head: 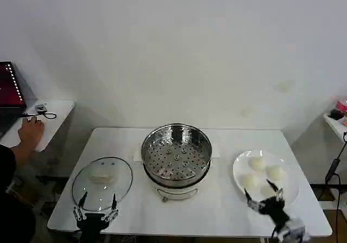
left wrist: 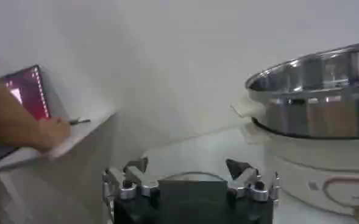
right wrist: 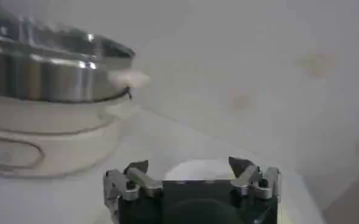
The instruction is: Take steamed baozi put them in steamer then cover it.
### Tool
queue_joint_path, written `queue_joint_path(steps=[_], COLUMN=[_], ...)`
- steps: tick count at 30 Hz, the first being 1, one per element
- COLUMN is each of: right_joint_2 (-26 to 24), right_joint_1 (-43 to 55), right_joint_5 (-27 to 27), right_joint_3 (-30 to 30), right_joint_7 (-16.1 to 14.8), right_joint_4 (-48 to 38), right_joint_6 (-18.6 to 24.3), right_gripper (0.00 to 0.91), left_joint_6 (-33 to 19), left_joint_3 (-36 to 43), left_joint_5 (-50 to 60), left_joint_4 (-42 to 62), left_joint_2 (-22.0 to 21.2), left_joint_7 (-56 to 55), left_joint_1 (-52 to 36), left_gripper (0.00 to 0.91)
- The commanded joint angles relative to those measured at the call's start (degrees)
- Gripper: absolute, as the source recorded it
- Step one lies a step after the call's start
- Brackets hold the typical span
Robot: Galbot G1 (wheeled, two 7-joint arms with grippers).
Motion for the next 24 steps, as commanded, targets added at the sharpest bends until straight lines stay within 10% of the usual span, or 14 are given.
queue_joint_path(steps=[1, 10, 18, 24], right_joint_2=[-16.0, -26.7, -25.6, -20.8], right_joint_1=[12.4, 40.0, 67.8, 78.2], right_joint_5=[-7.3, -25.3, -24.7, -21.2], right_joint_3=[2.4, -18.6, -49.9, -63.6], right_joint_7=[-18.0, -41.6, -50.5, -50.3], right_joint_4=[-6.7, -24.2, -35.1, -43.1], right_joint_6=[-9.2, 8.9, 15.2, 14.4], right_gripper=[0.907, 0.907, 0.907, 0.907], left_joint_6=[0.9, 0.8, 1.0, 1.2], left_joint_3=[-1.7, -1.8, -1.6, -2.3], left_joint_5=[1.3, 1.2, 1.7, 2.4], left_joint_4=[1.1, 2.9, 3.8, 3.8], left_joint_2=[-0.1, -0.5, -0.6, -0.6], left_joint_7=[1.8, 1.5, 1.9, 2.5], left_joint_1=[-2.6, -4.4, -5.6, -6.2], left_gripper=[0.907, 0.907, 0.907, 0.907])
